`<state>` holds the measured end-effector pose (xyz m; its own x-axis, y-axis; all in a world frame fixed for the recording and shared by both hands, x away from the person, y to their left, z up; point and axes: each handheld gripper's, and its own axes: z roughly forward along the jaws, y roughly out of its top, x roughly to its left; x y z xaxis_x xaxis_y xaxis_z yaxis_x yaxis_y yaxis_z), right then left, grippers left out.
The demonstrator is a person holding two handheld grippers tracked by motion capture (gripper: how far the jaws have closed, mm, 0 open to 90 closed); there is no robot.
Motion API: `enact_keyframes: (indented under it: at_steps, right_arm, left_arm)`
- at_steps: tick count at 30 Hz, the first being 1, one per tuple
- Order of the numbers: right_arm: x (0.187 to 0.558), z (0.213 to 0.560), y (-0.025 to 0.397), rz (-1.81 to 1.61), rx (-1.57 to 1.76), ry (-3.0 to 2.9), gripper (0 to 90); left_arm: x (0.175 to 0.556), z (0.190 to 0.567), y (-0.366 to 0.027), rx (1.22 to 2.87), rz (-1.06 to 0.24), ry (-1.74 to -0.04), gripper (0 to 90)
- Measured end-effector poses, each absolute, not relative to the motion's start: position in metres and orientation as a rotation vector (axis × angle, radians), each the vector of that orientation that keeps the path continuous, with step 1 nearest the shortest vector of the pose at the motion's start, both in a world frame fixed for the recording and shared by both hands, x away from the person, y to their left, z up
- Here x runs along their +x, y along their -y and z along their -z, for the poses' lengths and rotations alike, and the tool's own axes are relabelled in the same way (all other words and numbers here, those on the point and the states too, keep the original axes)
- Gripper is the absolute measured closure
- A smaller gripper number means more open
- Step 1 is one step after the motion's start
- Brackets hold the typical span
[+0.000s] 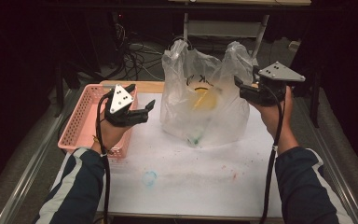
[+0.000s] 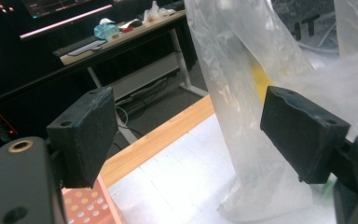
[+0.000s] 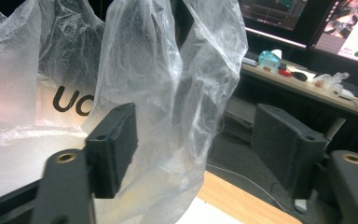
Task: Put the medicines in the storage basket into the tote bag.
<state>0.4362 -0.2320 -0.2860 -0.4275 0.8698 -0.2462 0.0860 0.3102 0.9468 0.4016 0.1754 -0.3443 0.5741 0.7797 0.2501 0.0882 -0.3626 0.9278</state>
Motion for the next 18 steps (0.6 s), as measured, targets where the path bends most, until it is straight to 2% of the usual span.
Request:
enact_keyframes:
  at_steps: [5, 12, 18]
  right_arm:
    - [0.433, 0.285, 0.233, -1.211, 0.857, -1.752, 25.1]
    - [0.425, 0.292, 0.235, -1.245, 0.847, -1.788, 29.0]
    - [0.412, 0.302, 0.238, -1.267, 0.853, -1.781, 25.2]
  left_arm:
    - [0.397, 0.347, -0.181, 1.817, -0.868, -0.705, 18.6]
    - [0.389, 0.357, -0.189, 1.844, -0.895, -0.685, 18.6]
    - [0.378, 0.364, -0.197, 1.848, -0.887, -0.666, 18.6]
